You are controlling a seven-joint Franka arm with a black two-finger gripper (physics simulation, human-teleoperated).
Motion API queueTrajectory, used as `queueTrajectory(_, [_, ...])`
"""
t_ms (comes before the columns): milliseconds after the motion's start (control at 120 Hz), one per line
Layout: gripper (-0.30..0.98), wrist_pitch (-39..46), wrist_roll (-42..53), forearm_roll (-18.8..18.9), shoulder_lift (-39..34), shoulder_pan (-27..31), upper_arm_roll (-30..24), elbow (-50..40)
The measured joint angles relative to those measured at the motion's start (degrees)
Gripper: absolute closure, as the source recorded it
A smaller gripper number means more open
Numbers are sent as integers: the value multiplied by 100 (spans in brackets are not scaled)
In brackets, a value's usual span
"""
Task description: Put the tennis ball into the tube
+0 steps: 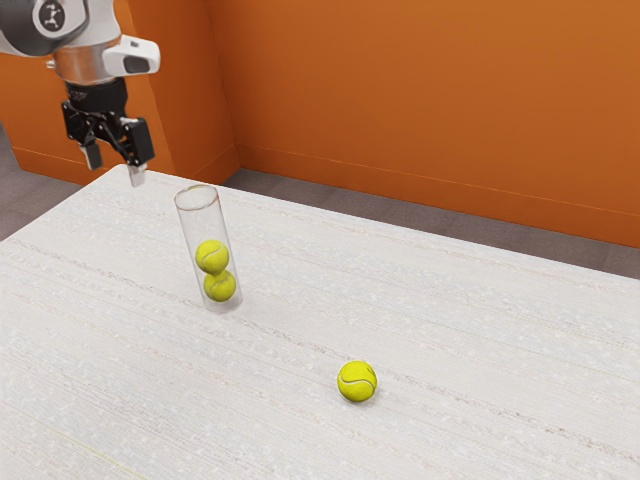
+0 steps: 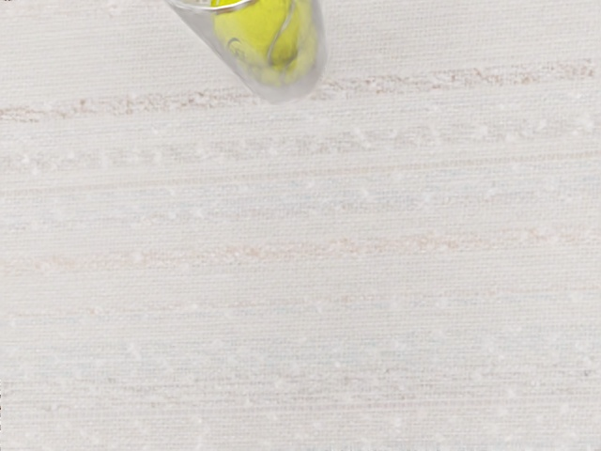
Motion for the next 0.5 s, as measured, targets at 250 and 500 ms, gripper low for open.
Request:
queueTrajectory(250, [0, -18, 266, 28, 106, -667, 38, 21])
queueTrajectory(500, [0, 739, 84, -751, 1442, -1776, 67, -54])
